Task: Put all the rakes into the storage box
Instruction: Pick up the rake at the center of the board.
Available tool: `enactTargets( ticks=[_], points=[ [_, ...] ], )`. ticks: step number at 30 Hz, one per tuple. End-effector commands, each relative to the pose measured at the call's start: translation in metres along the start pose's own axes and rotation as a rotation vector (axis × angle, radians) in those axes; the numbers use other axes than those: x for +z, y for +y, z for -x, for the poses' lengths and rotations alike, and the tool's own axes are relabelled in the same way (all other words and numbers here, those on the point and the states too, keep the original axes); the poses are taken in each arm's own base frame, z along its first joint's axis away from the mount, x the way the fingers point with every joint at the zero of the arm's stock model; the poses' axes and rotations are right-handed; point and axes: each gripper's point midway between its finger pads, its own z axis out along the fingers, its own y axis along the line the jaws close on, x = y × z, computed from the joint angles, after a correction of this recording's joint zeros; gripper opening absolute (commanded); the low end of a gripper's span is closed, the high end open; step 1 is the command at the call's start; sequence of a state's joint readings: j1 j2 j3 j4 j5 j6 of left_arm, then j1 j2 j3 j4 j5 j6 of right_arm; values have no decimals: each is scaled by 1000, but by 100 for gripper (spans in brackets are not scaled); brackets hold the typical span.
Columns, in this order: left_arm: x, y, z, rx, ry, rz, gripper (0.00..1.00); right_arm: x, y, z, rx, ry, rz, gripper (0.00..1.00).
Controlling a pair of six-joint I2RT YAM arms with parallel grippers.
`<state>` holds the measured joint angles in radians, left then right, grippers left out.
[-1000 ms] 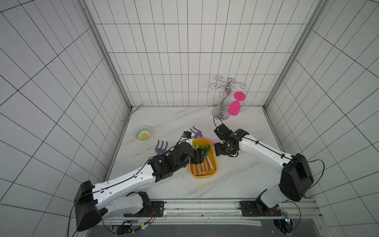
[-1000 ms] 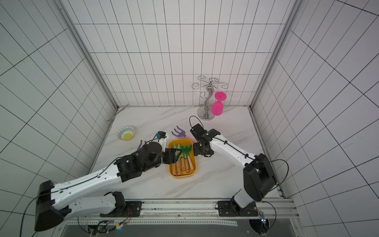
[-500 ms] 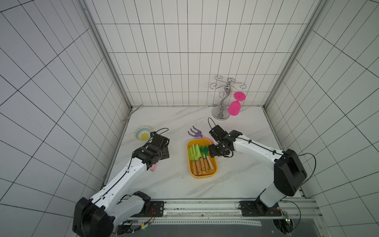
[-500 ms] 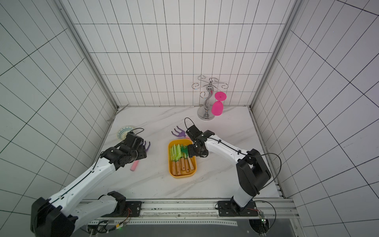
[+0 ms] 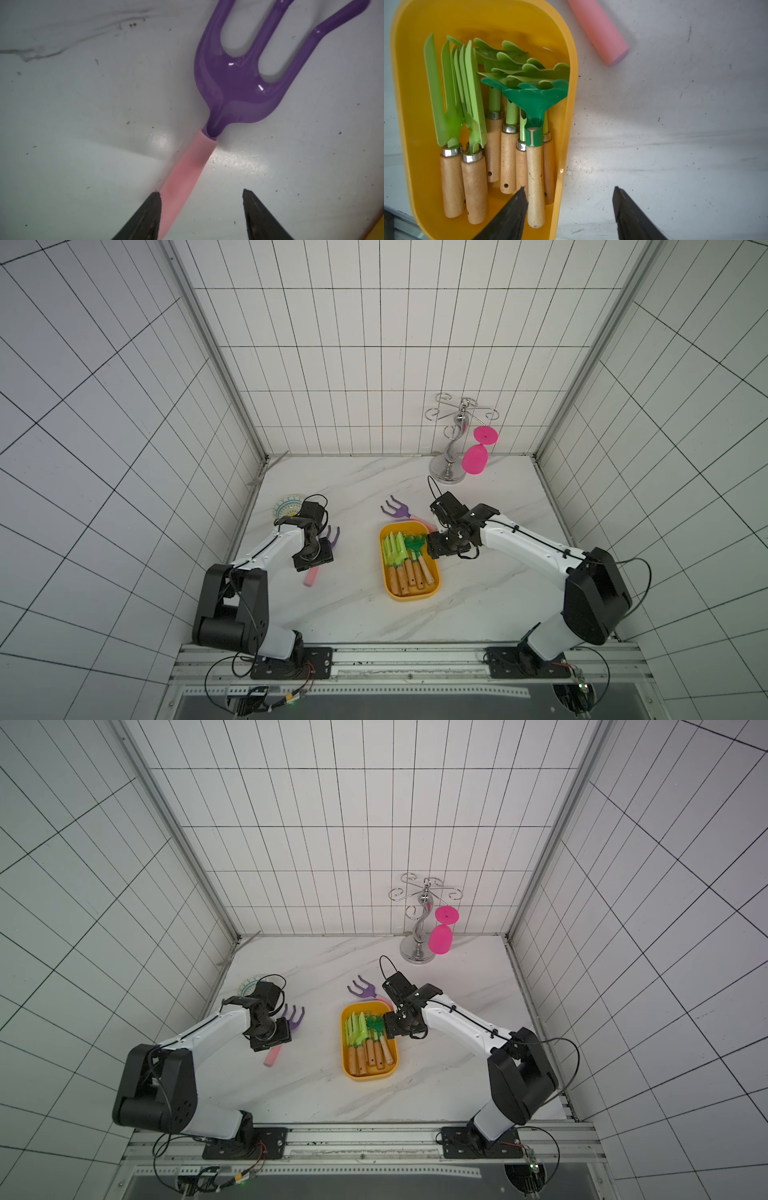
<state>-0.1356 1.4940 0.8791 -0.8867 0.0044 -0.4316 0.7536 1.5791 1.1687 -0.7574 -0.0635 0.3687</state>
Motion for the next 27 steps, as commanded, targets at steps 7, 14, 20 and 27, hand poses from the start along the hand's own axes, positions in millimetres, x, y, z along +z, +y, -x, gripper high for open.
enactTargets(
  ticks=[7, 14, 20, 27],
  points=[
    [16, 5, 4, -17, 50, 59, 53, 1, -6, -11, -3, 13, 38, 69],
    [30, 8, -1, -11, 116, 106, 23, -2, -7, -9, 10, -18, 64, 69],
    [21, 2, 0, 24, 60, 150, 8, -6, -9, -13, 21, -25, 70, 68],
    [-34, -39, 0, 91, -114, 75, 2, -10, -13, -16, 39, -39, 57, 68]
  ],
)
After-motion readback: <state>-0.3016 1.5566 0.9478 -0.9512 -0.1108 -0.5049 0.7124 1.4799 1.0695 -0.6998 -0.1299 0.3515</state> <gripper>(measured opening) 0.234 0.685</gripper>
